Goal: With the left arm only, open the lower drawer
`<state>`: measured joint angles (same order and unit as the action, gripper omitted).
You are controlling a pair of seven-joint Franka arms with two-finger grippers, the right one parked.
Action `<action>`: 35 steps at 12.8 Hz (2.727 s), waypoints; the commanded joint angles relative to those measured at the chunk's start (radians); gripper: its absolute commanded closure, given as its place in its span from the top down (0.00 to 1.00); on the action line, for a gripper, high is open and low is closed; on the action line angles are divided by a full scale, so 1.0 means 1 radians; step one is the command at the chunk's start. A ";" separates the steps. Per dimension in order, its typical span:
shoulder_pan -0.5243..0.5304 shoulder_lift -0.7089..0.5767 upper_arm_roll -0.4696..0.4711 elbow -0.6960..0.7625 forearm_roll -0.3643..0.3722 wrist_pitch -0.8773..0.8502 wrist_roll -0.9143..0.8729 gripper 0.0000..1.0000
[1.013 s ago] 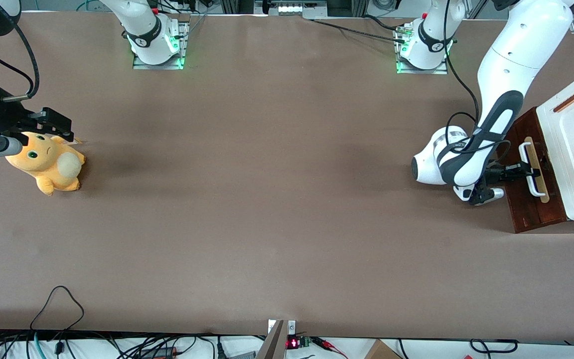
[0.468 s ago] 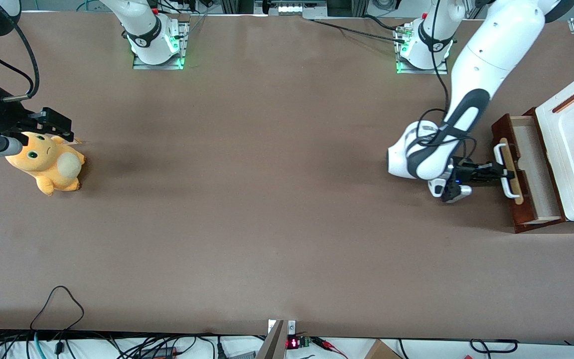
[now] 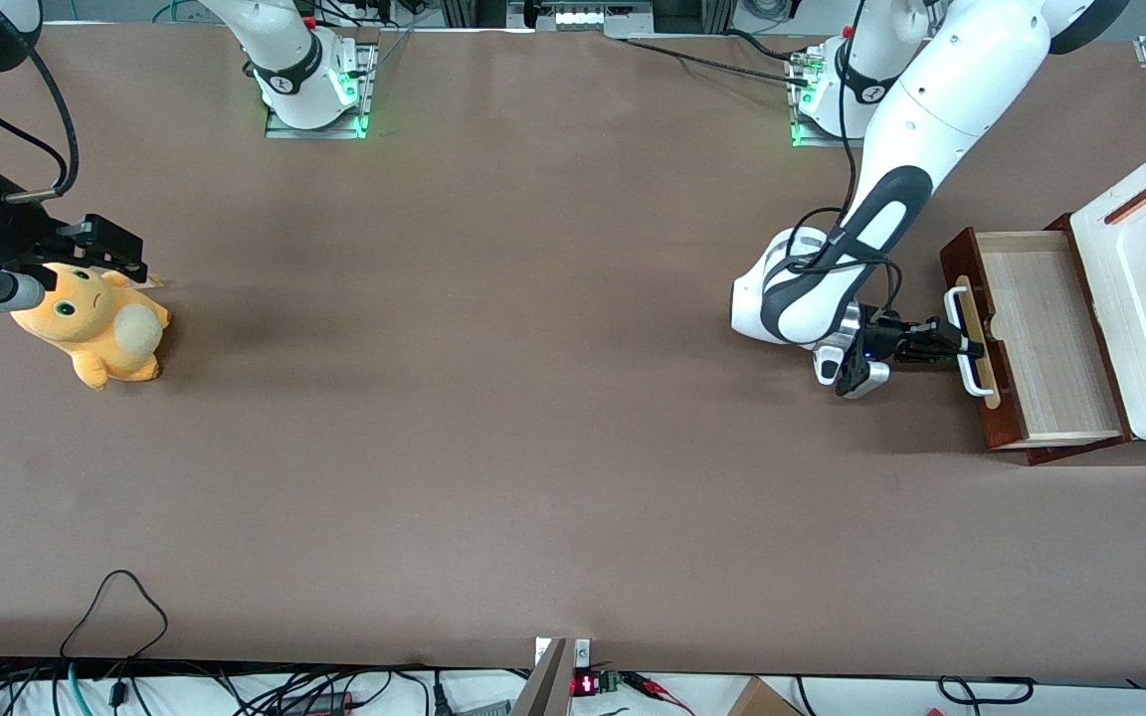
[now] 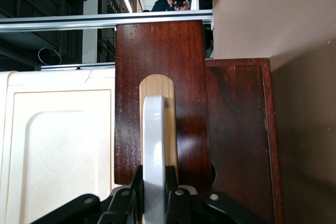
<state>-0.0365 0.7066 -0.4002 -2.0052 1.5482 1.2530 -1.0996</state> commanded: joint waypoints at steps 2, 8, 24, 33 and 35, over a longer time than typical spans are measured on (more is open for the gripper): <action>0.007 0.010 0.009 0.034 0.009 -0.017 0.010 0.09; 0.007 0.010 0.018 0.034 0.013 0.002 0.032 1.00; 0.095 -0.312 -0.002 0.164 -0.587 0.443 0.369 1.00; 0.086 -0.555 0.253 0.330 -1.405 0.487 0.915 1.00; 0.073 -0.593 0.311 0.327 -1.490 0.484 0.989 1.00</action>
<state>0.0627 0.1490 -0.1387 -1.6694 0.1327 1.7326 -0.1795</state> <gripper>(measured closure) 0.000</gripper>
